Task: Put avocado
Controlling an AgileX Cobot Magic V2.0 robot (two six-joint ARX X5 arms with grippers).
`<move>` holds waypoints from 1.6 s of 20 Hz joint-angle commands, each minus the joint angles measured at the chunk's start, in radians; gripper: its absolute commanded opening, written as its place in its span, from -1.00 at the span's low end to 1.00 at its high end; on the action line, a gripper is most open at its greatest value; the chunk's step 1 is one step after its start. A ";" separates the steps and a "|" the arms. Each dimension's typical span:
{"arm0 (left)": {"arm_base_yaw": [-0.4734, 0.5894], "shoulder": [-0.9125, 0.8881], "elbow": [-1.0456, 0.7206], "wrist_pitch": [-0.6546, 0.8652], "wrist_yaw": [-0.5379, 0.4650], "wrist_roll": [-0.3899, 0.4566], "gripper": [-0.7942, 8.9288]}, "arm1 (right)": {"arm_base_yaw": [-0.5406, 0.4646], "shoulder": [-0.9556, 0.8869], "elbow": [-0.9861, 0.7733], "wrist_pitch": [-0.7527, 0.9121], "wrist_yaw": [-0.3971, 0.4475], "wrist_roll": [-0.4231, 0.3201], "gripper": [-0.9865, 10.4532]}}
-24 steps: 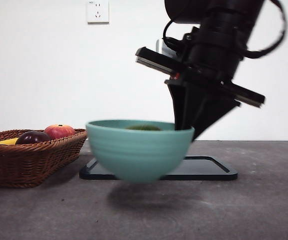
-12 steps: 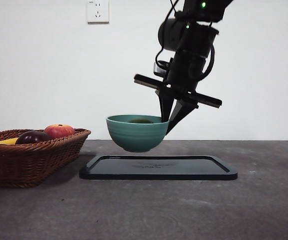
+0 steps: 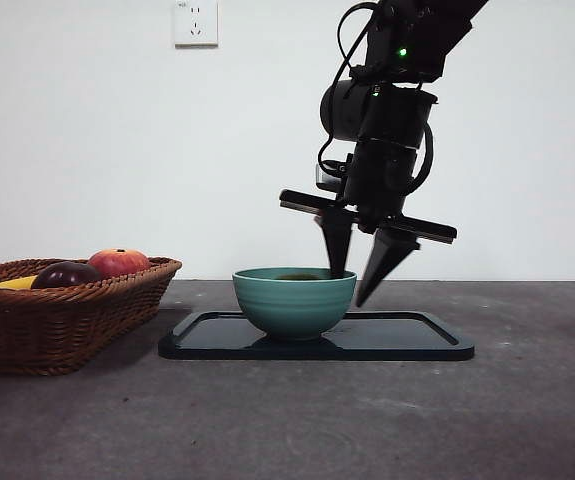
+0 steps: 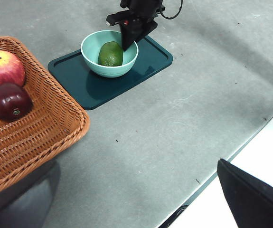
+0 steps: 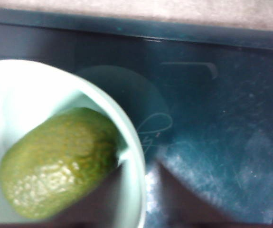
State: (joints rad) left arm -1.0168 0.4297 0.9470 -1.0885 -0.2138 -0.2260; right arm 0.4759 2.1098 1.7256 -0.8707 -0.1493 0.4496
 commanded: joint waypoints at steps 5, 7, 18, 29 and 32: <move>-0.011 0.003 0.009 0.012 -0.007 0.008 0.25 | 0.000 -0.159 0.050 -0.122 0.204 -0.103 0.04; -0.011 0.003 0.009 0.012 -0.007 0.008 0.25 | 0.010 -0.272 0.049 -0.182 0.290 -0.139 0.06; -0.011 0.003 0.009 0.011 -0.007 0.008 0.25 | 0.150 -0.848 -0.089 -0.400 0.355 -0.171 0.23; -0.011 0.003 0.009 0.012 -0.007 0.008 0.25 | 0.367 -1.495 -0.753 -0.195 0.355 -0.106 0.23; -0.011 0.003 0.009 0.012 -0.007 0.008 0.25 | 0.367 -1.585 -0.834 -0.176 0.355 -0.089 0.23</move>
State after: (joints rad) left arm -1.0168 0.4297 0.9470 -1.0882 -0.2138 -0.2260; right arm 0.8322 0.5163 0.8852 -1.0634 0.2035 0.3393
